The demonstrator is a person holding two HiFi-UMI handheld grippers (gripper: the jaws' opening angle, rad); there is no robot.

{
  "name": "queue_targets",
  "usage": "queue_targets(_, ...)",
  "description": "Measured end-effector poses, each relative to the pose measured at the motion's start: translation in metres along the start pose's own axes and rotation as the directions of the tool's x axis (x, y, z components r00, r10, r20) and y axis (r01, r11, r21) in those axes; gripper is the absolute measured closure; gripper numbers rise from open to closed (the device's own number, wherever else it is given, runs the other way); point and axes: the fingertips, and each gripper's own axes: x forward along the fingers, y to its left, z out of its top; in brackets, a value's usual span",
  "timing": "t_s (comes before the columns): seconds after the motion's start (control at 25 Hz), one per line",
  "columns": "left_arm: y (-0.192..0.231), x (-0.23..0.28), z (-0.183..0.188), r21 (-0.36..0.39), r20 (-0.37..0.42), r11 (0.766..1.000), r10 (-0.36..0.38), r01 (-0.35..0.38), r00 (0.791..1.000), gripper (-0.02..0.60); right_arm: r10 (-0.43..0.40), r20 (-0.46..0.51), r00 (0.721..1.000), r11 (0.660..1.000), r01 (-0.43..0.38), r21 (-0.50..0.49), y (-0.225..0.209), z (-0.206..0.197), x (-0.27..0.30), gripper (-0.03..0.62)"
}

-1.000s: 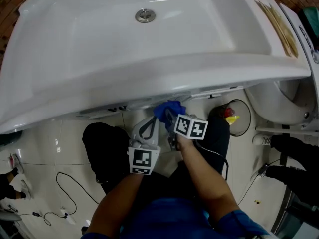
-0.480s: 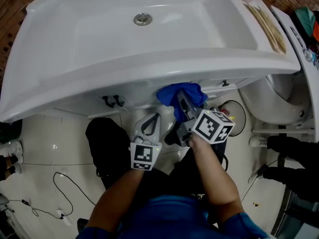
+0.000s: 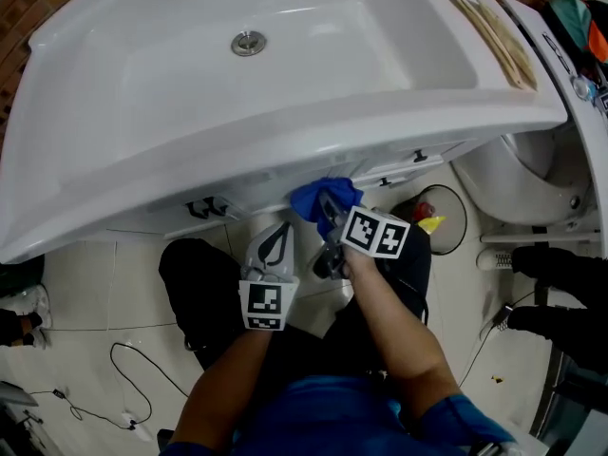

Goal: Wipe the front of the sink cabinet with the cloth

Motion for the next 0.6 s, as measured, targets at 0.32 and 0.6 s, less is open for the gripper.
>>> queue_targets(0.32, 0.002, 0.005, -0.009, -0.01, -0.039, 1.0, -0.007, 0.006, 0.999, 0.581, -0.117, -0.123, 0.986, 0.992, 0.123, 0.04, -0.059, -0.047, 0.041, 0.522)
queue_targets(0.6, 0.005, 0.004, -0.019, -0.002, -0.085, 1.0, -0.008, 0.008, 0.996, 0.581, -0.206, -0.215, 0.955, 0.972, 0.224, 0.064, -0.101, -0.082, 0.068, 0.522)
